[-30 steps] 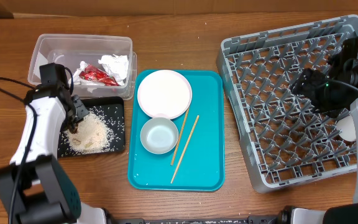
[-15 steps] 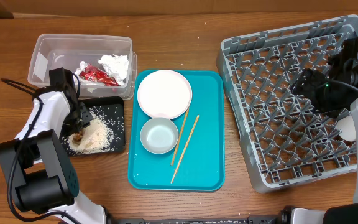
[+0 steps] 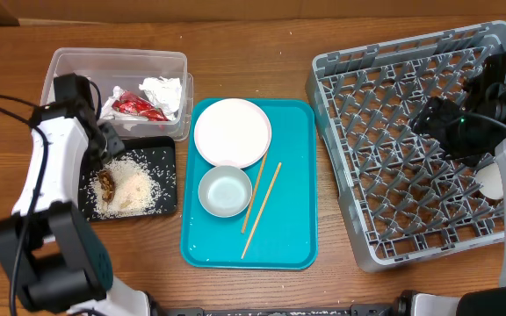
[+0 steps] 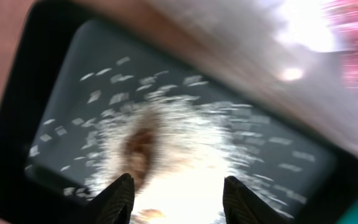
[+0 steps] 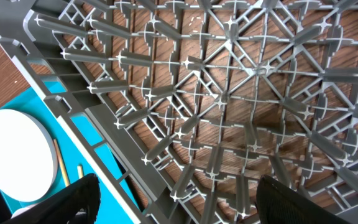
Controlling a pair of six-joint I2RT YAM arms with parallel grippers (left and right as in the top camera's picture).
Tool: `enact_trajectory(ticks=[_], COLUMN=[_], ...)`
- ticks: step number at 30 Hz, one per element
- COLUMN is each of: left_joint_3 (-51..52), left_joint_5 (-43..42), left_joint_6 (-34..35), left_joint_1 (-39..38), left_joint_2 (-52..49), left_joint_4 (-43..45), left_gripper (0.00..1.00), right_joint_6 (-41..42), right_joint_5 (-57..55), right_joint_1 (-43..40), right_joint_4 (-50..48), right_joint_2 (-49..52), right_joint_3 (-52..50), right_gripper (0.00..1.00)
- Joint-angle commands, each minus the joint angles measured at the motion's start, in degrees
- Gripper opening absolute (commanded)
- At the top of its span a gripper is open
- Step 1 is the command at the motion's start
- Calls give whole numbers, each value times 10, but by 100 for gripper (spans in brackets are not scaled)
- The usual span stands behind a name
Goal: Sort waste into correct bins and load items into the dishwasher
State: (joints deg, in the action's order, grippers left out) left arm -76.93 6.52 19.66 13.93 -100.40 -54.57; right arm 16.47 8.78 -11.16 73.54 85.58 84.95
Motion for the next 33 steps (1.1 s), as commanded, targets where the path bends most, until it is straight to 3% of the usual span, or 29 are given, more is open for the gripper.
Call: enact_trajectory(ticks=[1, 7, 14, 20, 27, 33], left_joint_3=[-25, -11, 4, 4, 4, 4], left_joint_5=[-110, -109, -80, -72, -29, -30], left_joint_6=[-43, -80, -49, -15, 30, 46], left_joint_1=[-47, -170, -258, -254, -217, -148], left_joint_2=[70, 77, 68, 94, 182, 255], left_joint_4=[2, -33, -81, -106, -144, -159], left_gripper=[49, 51, 52, 55, 59, 83], right_joint_6=[-2, -2, -24, -64, -63, -46], right_joint_5=[3, 3, 11, 35, 35, 33], right_joint_1=[2, 2, 13, 69, 194, 309], right_joint_4=[-2, -2, -6, -19, -45, -88], right_joint_2=[-2, -2, -2, -3, -3, 15], right_joint_3=[0, 0, 0, 4, 4, 4], right_gripper=[82, 83, 82, 83, 83, 84])
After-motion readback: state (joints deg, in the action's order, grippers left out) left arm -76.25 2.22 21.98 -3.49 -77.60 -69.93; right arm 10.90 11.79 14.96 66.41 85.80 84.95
